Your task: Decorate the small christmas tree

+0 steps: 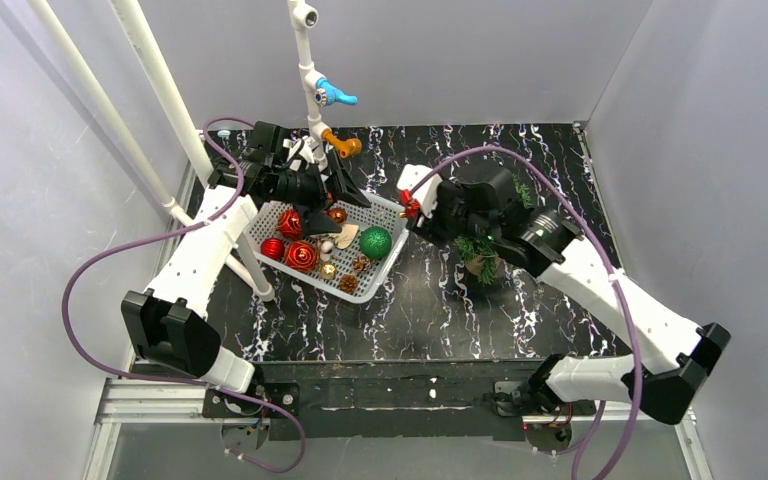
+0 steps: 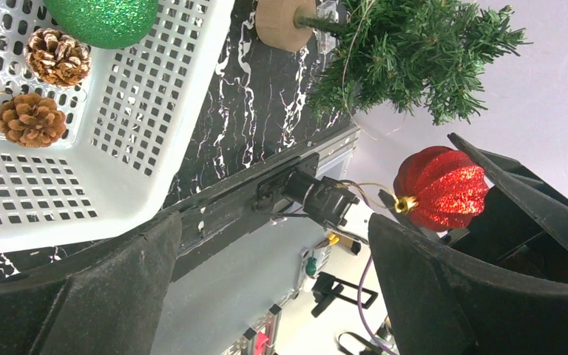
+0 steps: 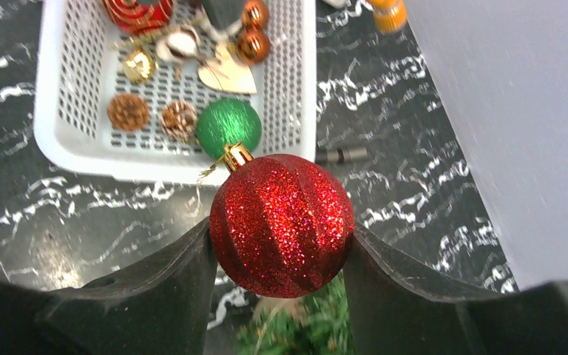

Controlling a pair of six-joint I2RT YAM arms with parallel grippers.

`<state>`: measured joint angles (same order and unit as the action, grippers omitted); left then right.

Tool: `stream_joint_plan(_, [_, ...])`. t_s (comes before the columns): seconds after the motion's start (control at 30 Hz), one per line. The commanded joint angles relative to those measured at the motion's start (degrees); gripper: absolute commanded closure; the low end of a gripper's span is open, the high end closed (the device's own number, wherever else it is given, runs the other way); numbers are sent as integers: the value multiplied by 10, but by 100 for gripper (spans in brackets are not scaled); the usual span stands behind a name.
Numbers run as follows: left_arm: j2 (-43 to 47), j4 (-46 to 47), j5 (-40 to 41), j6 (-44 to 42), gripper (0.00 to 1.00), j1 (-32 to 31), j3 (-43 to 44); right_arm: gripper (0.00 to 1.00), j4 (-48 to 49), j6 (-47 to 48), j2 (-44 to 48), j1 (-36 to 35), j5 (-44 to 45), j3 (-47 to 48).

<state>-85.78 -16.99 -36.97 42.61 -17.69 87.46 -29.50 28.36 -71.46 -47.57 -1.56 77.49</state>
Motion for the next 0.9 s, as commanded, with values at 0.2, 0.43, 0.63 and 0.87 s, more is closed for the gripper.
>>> stream_joint_plan(0.2, [-5, 5, -48, 18, 2, 3, -6, 84, -112, 18, 104, 37, 88, -9])
stream_joint_plan(0.43, [-5, -51, -36, -30, 2, 5, 26, 85, -203, -15, 100, 128, -15, 43])
stream_joint_plan(0.63, [0, -57, -39, -35, 2, 6, 16, 85, -196, -10, 120, 158, -40, 34])
stream_joint_plan(0.87, [8, -36, -52, -19, 2, 6, -9, 85, -185, -28, 97, 171, -54, 46])
